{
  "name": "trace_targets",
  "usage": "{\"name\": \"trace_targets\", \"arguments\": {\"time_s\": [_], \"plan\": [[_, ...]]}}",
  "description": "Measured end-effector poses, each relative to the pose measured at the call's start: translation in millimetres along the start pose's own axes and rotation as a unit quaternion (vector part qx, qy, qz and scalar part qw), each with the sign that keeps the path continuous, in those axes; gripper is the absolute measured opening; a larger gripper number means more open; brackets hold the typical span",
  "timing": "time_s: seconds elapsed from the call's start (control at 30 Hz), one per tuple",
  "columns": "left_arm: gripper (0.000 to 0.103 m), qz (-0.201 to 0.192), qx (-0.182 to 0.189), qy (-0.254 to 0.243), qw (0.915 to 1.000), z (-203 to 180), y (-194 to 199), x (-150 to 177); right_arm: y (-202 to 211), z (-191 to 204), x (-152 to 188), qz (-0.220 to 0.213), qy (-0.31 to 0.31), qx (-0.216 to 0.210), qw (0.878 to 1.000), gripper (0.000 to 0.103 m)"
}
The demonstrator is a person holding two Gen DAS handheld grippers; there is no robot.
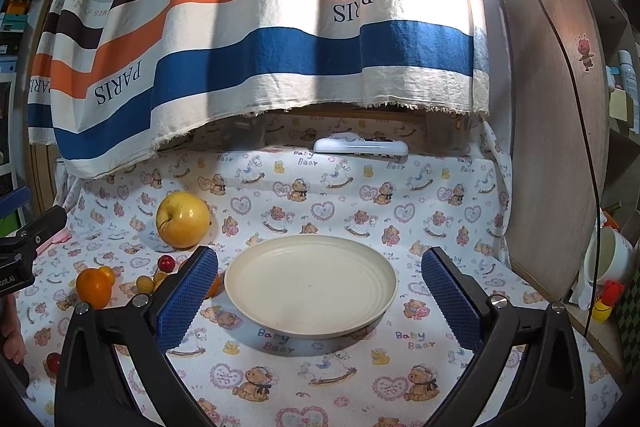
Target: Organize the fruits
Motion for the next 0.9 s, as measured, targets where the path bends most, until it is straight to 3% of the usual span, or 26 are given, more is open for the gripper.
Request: {"name": "trace_targets", "arguments": {"time_s": [0.33, 0.53, 0.9], "plan": [[0.103, 0.001, 0.001, 0.003, 1.0, 0, 0, 0, -6, -4, 3, 0.009, -0.008, -0.003, 1.0, 0.103], [0.103, 0.0, 0.0, -0.001, 1.0, -3, 2, 0, 3, 1, -1, -0.011, 0.004, -0.004, 1.0, 0.103], [0.103, 0.03, -0.006, 0.033, 0.999, 10, -11, 6, 4, -1, -3, -0.011, 0.001, -0.003, 1.0, 0.103]]}}
Point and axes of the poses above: each gripper's, at about its wrist camera, not at the fingertips, and y roughly against the way its jaws point, z to its left, x to its underside, the point moved 9 cm from there along -y, roughly the way its jaws point
